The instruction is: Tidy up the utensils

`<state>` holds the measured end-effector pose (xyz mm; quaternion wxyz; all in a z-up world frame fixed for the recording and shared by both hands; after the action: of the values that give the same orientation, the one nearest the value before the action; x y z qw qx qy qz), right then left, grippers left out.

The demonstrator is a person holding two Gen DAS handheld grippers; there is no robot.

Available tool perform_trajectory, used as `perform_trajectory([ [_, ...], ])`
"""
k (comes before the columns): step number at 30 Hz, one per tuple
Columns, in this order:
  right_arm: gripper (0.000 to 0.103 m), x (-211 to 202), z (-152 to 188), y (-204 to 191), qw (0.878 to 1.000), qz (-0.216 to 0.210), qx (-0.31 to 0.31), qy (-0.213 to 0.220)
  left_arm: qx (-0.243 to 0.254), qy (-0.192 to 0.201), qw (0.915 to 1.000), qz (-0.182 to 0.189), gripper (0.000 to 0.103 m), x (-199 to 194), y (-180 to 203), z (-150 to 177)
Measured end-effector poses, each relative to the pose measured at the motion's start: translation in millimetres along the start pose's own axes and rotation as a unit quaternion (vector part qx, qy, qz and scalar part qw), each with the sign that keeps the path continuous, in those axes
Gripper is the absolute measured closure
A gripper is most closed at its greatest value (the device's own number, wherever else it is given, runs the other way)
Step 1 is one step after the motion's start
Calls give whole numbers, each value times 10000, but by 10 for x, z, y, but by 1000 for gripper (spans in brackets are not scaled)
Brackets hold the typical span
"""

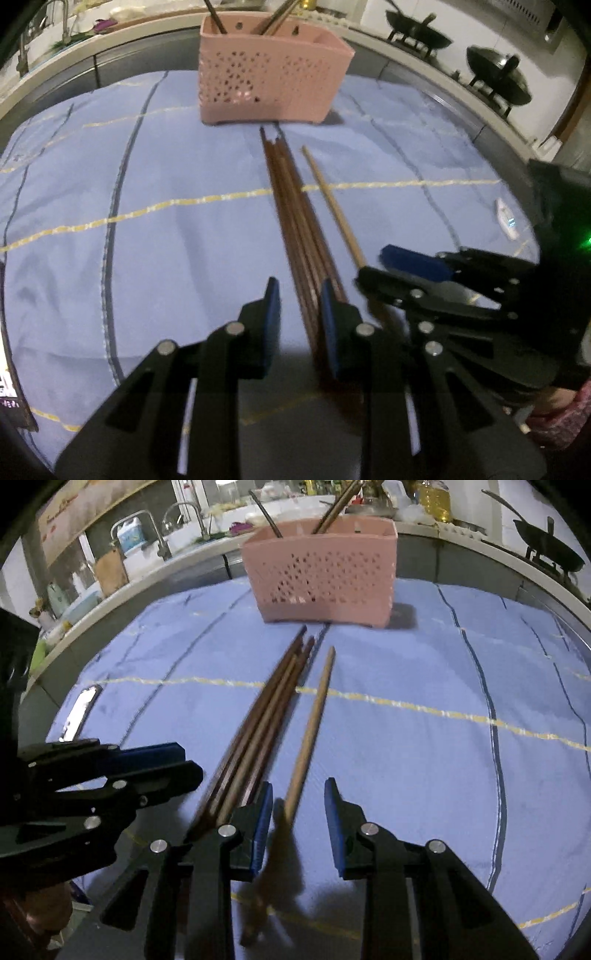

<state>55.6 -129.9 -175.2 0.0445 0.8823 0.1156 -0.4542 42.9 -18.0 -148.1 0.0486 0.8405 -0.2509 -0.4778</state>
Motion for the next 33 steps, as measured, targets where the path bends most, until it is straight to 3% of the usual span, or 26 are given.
perform_trajectory([
  [3, 74, 28, 44, -37, 9998, 117, -157, 60, 52, -159, 9994, -294, 81, 121, -21, 32],
  [8, 74, 29, 52, 47, 9987, 378, -292, 173, 235, -140, 9980, -564, 81, 186, 21, -1],
  [12, 74, 25, 43, 130, 9986, 438, -221, 190, 476, -69, 9937, -1011, 81, 283, 80, -65],
  [14, 74, 34, 27, 121, 9983, 473, -260, 215, 515, -29, 9929, -1071, 83, 313, 93, -106],
  [16, 74, 51, 5, 134, 9982, 448, -289, 258, 476, -15, 9938, -1007, 96, 324, 71, -138],
  [19, 95, 53, -7, 237, 9985, 409, -255, 275, 469, -42, 9934, -1045, 98, 278, 19, -113],
  [23, 96, 14, 37, 472, 9992, 366, -54, 143, 494, -94, 9935, -1022, 97, 102, -100, 75],
  [26, 96, -51, 130, 578, 9996, 270, -124, 33, 549, -157, 9936, -979, 94, 6, -149, 209],
  [28, 95, -62, 132, 600, 9996, 219, -197, -57, 583, -201, 9930, -1004, 79, 17, -156, 196],
  [31, 95, 15, -6, 596, 9995, 191, -189, -190, 669, -239, 9911, -1127, 71, 116, -151, 38],
  [33, 95, 89, -131, 564, 9995, 156, -162, -237, 748, -257, 9904, -1137, 70, 197, -139, -87],
])
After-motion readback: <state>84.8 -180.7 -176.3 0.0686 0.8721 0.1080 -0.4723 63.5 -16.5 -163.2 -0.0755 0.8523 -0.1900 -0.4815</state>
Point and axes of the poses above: each gripper's, at about its wrist camera, not at the fingertips, and x roughly the way its jaws point, y to its right, z to its underside, the point moved 3 cm from there along x, roughly the way its jaws point, and after that the axes turned 9 degrees about z, right-handed, at the moved point
